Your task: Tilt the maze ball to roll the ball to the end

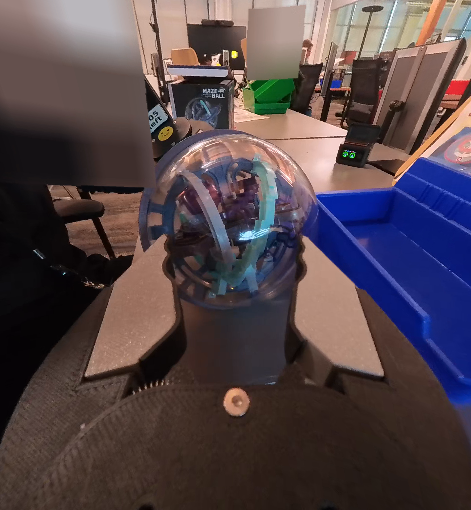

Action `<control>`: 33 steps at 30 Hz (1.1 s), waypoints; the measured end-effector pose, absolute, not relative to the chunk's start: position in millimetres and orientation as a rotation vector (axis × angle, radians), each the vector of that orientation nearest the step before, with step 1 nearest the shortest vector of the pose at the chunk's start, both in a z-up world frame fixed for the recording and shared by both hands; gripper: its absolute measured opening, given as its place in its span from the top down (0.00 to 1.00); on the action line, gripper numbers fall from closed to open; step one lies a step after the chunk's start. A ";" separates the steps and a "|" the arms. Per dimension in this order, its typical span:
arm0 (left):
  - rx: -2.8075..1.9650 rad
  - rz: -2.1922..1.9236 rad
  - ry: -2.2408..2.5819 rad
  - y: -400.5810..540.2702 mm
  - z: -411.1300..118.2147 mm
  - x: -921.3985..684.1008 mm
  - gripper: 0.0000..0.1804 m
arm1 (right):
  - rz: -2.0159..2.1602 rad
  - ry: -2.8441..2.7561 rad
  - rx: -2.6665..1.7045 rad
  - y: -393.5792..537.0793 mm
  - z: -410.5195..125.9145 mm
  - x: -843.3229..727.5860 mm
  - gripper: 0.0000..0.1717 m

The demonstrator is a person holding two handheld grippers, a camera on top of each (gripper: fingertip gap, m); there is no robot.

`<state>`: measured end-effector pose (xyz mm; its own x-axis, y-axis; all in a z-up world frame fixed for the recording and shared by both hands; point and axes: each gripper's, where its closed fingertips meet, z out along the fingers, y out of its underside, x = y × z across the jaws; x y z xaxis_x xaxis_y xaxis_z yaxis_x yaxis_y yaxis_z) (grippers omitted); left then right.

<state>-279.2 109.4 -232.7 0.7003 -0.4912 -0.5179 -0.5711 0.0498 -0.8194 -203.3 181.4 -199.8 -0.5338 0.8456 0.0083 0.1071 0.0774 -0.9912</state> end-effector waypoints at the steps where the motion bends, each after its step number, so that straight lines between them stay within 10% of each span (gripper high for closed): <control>1: -1.587 0.076 0.889 109.7 -232.5 -278.9 0.53 | 1.513 -1.732 -0.956 181.7 -200.0 -203.1 0.50; 9: -1.561 0.085 0.895 110.9 -229.6 -273.9 0.52 | 1.506 -1.718 -1.056 182.2 -211.5 -196.6 0.47; 18: -1.550 0.064 0.867 114.6 -226.9 -265.1 0.54 | 1.299 -1.689 -1.192 160.0 -229.0 -211.7 0.10; 33: -1.707 -0.022 0.829 129.2 -245.9 -288.1 0.45 | 1.315 -1.650 -1.264 170.1 -229.7 -224.0 0.17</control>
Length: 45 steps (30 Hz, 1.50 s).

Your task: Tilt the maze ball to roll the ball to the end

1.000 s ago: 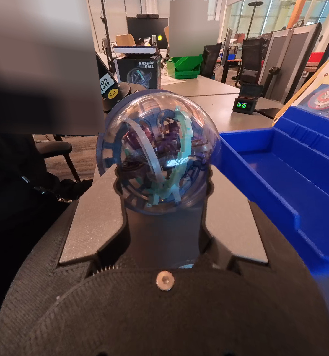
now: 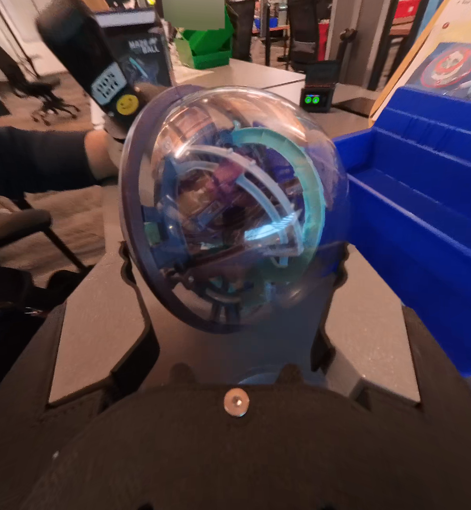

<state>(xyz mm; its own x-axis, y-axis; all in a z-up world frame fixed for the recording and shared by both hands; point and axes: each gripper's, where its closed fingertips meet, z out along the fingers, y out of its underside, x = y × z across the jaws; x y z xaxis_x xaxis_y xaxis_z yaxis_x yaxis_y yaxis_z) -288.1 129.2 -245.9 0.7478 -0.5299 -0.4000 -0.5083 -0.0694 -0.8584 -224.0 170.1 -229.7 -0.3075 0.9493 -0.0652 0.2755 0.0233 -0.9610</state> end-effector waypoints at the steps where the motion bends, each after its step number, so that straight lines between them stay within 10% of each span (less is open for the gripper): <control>1: -1.726 -0.059 0.819 130.9 -248.1 -288.7 0.44 | 1.360 -1.653 -1.270 170.3 -228.6 -223.5 0.18; 45: -1.560 -0.289 0.424 106.9 -135.1 -265.1 0.33 | 2.213 -1.631 -1.177 153.4 -130.4 -237.6 0.20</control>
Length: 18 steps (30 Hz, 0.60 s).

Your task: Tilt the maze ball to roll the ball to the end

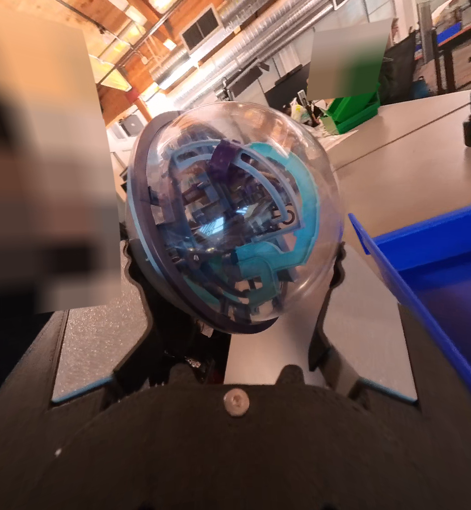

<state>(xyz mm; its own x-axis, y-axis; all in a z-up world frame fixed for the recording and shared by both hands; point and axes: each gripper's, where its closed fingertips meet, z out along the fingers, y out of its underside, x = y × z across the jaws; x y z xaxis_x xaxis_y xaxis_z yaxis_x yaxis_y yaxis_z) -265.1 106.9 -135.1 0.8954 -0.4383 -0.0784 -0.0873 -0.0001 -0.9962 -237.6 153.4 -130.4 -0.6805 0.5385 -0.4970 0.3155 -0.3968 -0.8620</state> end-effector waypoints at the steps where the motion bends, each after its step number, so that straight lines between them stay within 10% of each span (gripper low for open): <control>1: -1.548 -0.273 0.415 105.0 -131.5 -263.9 0.33 | 2.225 -1.641 -1.157 152.0 -127.4 -237.1 0.20; 18: -1.427 -0.172 0.331 81.7 -106.5 -252.9 0.33 | 2.217 -1.843 -1.056 131.3 -102.7 -230.5 0.20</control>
